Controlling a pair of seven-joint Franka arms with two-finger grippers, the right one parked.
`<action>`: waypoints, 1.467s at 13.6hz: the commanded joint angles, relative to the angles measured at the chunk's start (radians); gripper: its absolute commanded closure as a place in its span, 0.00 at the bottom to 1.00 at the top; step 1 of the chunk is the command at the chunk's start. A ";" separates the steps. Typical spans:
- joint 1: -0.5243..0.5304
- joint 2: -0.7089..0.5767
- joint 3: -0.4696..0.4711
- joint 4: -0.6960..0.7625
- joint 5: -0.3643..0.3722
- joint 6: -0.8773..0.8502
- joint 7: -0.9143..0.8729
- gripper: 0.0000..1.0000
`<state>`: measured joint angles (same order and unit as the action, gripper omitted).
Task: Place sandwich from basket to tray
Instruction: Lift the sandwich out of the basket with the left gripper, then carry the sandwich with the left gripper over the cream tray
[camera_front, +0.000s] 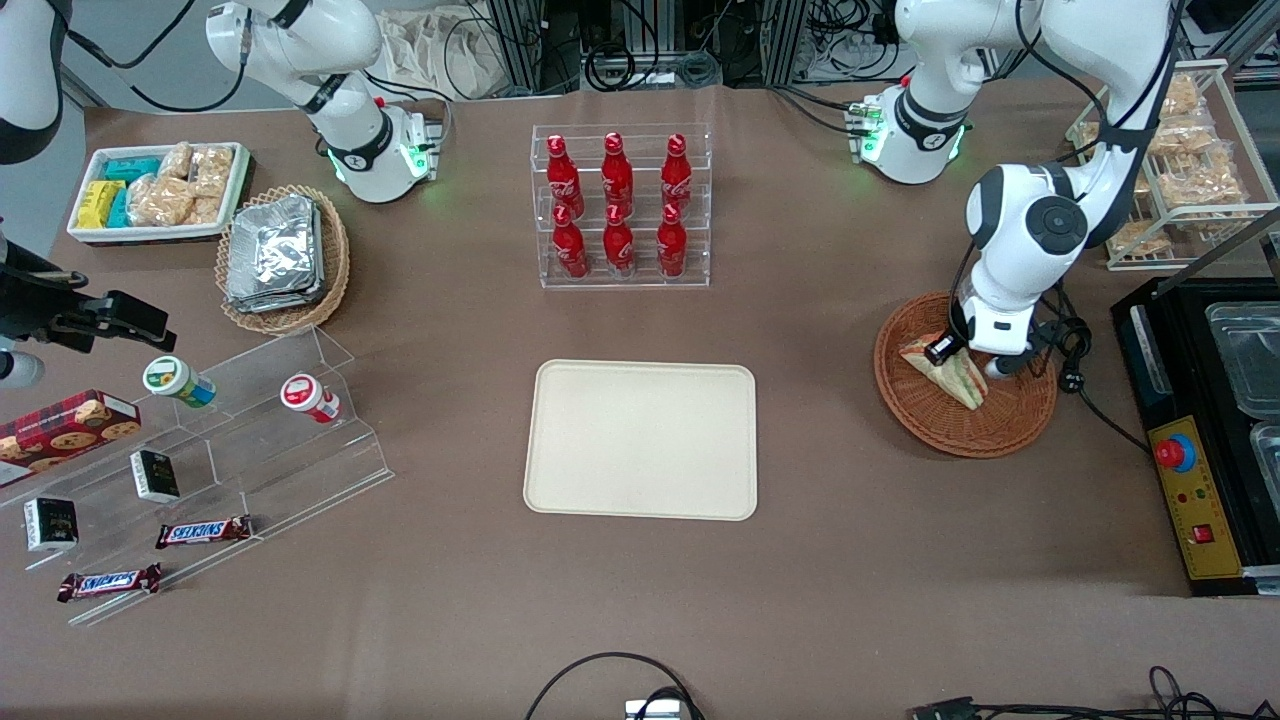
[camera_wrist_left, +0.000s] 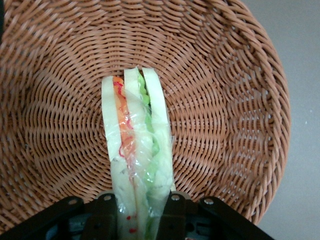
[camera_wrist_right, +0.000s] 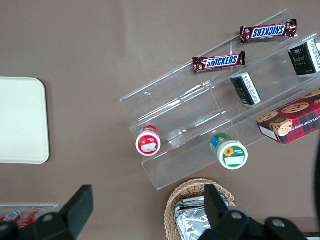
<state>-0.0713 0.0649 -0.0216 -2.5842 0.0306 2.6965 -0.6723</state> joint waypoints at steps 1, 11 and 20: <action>-0.007 -0.101 0.000 0.028 0.006 -0.145 0.127 0.78; -0.007 -0.140 -0.170 0.262 0.005 -0.389 0.470 0.78; -0.008 0.025 -0.425 0.442 -0.011 -0.391 0.399 0.86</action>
<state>-0.0786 0.0131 -0.4130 -2.2329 0.0277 2.3349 -0.2518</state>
